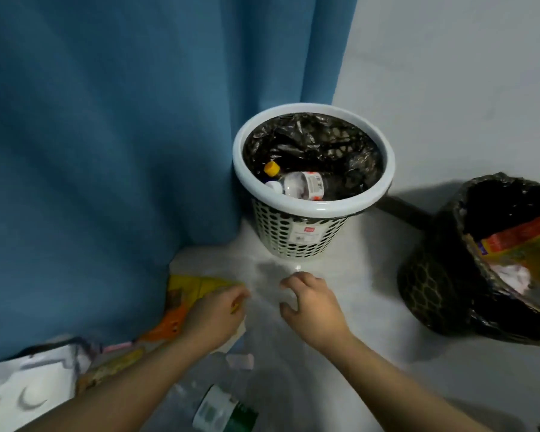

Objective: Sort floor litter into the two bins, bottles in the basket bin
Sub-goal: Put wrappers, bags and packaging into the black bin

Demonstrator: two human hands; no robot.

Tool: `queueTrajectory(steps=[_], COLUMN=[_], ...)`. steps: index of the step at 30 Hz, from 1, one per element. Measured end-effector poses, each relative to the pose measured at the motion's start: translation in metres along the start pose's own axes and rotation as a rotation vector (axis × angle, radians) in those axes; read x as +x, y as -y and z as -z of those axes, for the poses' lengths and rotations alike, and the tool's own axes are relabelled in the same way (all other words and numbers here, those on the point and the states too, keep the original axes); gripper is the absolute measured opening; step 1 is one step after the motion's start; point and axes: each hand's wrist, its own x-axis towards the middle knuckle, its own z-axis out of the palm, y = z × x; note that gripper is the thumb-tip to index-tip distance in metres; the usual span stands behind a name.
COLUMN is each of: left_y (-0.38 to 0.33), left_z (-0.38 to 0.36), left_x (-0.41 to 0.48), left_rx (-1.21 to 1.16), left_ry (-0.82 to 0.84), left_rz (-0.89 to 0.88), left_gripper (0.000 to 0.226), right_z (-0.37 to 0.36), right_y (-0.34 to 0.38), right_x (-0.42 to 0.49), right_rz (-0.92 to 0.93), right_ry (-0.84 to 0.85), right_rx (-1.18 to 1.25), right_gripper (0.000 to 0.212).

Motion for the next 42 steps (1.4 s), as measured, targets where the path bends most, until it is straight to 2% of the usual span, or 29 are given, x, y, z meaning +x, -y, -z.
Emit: queueTrajectory(steps=[2, 5, 9, 13, 15, 17, 21, 25, 32, 37, 42], left_y=[0.027, 0.06, 0.097, 0.118, 0.129, 0.142, 0.152, 0.165, 0.177, 0.182, 0.185], left_z=[0.004, 0.009, 0.019, 0.028, 0.033, 0.043, 0.064, 0.08, 0.092, 0.083, 0.059], left_x=[-0.008, -0.023, -0.037, -0.04, -0.038, -0.034, -0.029, -0.02, -0.012, -0.021, -0.029], left_rx=[0.139, 0.285, 0.559, 0.745, 0.803, 0.904, 1.038, 1.057, 1.003, 0.953, 0.86], left_ry=[-0.054, -0.157, -0.299, -0.329, -0.307, -0.22, -0.088, -0.052, 0.049, 0.099, 0.124], left_rz=[0.007, -0.13, -0.268, -0.337, -0.318, -0.233, -0.059, 0.008, 0.067, 0.116, 0.111], left_gripper=[0.03, 0.033, 0.023, 0.029, 0.035, 0.053, 0.066, 0.054, 0.061, 0.066, 0.074], right_z=[-0.016, -0.034, -0.055, -0.08, -0.088, -0.091, -0.098, -0.101, -0.101, -0.116, -0.142], right_y=[0.012, 0.034, 0.069, 0.093, 0.098, 0.1, 0.099, 0.102, 0.129, 0.124, 0.114], right_x=[0.005, 0.014, 0.03, 0.038, 0.046, 0.054, 0.057, 0.069, 0.087, 0.089, 0.08], right_rz=[0.048, 0.078, 0.099, 0.124, 0.146, 0.162, 0.208, 0.21, 0.321, 0.271, 0.214], right_ry=[0.085, 0.172, 0.247, 0.313, 0.327, 0.321, 0.363, 0.436, 0.462, 0.435, 0.479], right_rx=[-0.058, -0.12, -0.187, -0.242, -0.28, -0.3, -0.35, -0.429, -0.477, -0.452, -0.447], right_gripper=[0.044, 0.045, 0.049, 0.053, 0.054, 0.055, 0.056, 0.06, 0.063, 0.067, 0.072])
